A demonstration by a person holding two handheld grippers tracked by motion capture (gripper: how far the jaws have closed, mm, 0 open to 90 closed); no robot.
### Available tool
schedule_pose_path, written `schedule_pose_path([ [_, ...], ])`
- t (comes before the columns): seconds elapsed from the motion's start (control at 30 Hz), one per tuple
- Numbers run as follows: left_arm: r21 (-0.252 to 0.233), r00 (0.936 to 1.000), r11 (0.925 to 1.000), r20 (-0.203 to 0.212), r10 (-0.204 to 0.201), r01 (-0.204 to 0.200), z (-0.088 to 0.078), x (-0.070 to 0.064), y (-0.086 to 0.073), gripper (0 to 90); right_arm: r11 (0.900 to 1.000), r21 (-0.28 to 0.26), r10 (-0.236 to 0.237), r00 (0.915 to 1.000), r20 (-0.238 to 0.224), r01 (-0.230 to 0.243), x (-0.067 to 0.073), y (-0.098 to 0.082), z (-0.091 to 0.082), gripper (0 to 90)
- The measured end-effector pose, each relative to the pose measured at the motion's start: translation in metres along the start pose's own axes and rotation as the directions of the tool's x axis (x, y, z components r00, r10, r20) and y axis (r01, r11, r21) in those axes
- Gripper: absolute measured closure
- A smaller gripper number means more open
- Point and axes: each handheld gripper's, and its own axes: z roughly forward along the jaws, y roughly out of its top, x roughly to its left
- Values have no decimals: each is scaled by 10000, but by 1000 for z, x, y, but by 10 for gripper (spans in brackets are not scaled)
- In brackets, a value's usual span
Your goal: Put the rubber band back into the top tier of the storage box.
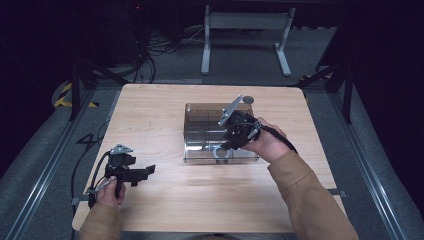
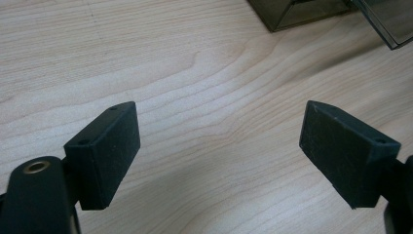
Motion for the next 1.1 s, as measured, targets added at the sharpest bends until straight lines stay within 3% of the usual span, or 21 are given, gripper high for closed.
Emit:
schedule_pose_path([
  [0.47, 28, 9999, 10000, 49, 92, -92, 5, -3, 4, 157, 9990, -435, 148, 9994, 317, -134, 8, -28, -25, 604],
  [0.83, 59, 9997, 9998, 133, 193, -194, 9, -6, 8, 157, 9943, -773, 777, 9950, 622, -728, 8, -64, -46, 604],
  [1.1, 58, 9997, 9998, 119, 194, -195, 8, -5, 8, 157, 9902, -894, 1137, 9907, 753, -1069, 5, -81, -54, 587],
])
